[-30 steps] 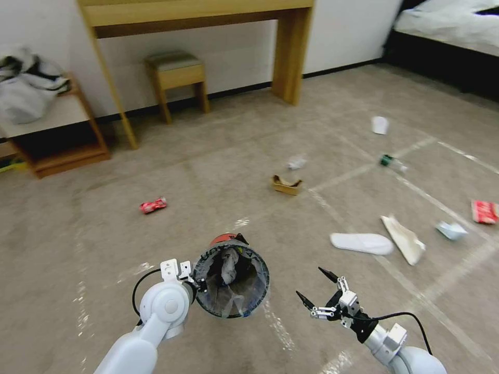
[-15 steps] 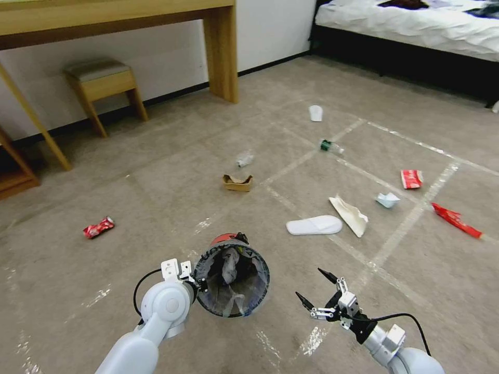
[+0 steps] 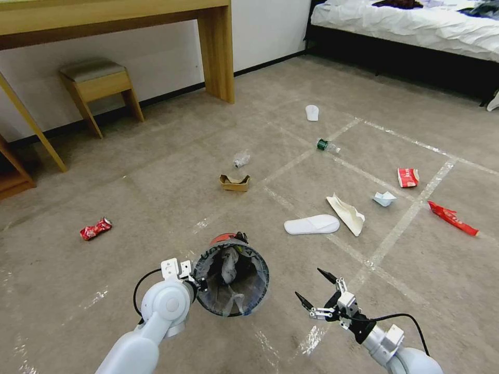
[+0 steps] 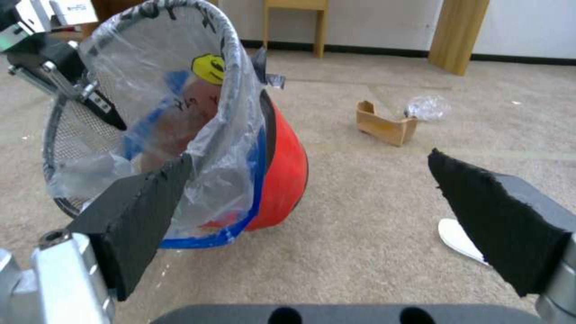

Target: Pick up the trash bin and place the garbage on the floor into it.

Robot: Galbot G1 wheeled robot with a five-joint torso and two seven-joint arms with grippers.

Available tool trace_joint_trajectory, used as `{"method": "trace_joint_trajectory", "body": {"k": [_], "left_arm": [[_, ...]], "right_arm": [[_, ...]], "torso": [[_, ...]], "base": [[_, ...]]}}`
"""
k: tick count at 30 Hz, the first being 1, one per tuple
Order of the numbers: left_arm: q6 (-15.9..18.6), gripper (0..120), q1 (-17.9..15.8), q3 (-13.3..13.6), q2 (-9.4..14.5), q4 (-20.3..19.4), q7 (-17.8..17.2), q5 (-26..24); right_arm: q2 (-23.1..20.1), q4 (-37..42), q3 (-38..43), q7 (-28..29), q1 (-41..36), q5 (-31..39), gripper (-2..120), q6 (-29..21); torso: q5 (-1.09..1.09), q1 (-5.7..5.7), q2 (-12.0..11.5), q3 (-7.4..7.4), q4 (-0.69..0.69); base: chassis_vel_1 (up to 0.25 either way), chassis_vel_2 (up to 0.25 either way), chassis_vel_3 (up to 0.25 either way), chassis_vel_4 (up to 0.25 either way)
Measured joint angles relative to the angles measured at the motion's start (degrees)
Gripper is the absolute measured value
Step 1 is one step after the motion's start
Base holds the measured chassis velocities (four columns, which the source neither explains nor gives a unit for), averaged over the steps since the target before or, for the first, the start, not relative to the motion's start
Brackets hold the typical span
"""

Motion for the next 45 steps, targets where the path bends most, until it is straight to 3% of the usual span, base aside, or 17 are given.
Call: {"method": "trace_joint_trajectory", "body": {"k": [17,29,45], "left_arm": [[0.3,0,0.1,0.3,0.3,-0.4,0.7,0.3],[-0.1,0,0.2,0.2,0.3,-0.6,1.0,0.9],[-0.5,0,0.3,0.0,-0.2,-0.3,1.2,1.6]], "right_arm": [[-0.2,0.2,0.0,0.2,-0.2,0.3,100,0.1],[0.4,0.4,0.2,0.0,-0.5,0.2,100,0.3],[0.5,-0.3,0.0,0.0,-0.1,0.3,100,0.8]], "torso": [[0.0,-0.01,0.0,0.05,-0.01],[0.0,0.25,2.5,2.21,-0.02],[0.0,0.3,2.7,2.38,-0.02]], "base": [[0.0,0.0,0.0,0.0],[0.0,0.0,0.0,0.0],[0.0,0.0,0.0,0.0]]}}
